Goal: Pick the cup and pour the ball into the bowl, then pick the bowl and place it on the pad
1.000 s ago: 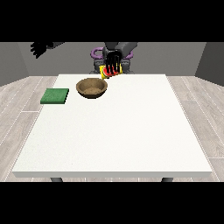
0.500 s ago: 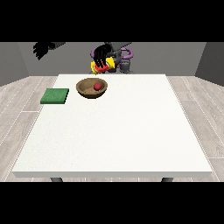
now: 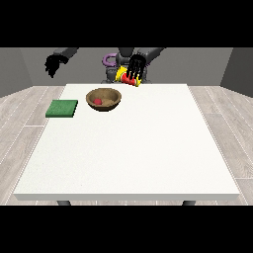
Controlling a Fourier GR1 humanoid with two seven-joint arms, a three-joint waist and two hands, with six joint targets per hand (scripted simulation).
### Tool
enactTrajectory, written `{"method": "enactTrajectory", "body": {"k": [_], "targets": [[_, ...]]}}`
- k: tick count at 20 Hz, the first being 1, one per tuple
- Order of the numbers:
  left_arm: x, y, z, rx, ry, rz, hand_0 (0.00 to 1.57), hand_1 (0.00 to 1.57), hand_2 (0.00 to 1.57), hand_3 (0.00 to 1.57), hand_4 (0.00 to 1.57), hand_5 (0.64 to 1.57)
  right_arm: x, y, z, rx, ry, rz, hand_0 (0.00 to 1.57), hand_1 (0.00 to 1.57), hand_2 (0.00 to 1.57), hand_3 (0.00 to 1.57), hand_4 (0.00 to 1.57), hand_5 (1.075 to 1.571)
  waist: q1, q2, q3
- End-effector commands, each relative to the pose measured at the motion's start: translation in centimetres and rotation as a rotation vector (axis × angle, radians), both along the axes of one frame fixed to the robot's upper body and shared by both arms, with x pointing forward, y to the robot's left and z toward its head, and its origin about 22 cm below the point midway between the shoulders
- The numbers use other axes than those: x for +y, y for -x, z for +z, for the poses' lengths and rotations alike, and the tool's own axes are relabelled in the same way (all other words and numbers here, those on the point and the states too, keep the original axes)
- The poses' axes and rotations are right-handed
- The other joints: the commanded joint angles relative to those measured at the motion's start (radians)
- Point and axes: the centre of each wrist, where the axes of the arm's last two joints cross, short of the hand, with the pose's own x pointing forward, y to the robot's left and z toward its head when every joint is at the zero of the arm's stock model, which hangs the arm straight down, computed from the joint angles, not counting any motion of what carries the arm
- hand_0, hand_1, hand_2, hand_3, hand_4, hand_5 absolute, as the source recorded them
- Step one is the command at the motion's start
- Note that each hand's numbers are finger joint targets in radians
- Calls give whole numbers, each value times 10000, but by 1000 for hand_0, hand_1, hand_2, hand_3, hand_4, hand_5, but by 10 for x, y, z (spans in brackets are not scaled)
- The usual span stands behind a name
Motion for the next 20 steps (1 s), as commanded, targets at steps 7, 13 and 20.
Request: {"method": "enactTrajectory", "body": {"k": [7,13,20], "targets": [[25,-2,109,-795,10566,-1014,0,0,0,0,361,1465,37,-18,-6,-167,-500,-359,0,0,0,0,664,1571,1139,1362,-128],[130,-11,143,-32,12291,-3053,0,0,0,0,202,1491,32,3,-23,-65,-493,-1789,0,0,0,0,252,1571,2357,1656,-28],[250,-15,178,-465,12587,-4081,0,0,0,0,351,1504,66,-21,-15,-1034,-882,-1990,0,0,0,0,0,1569,2478,2754,33]]}}
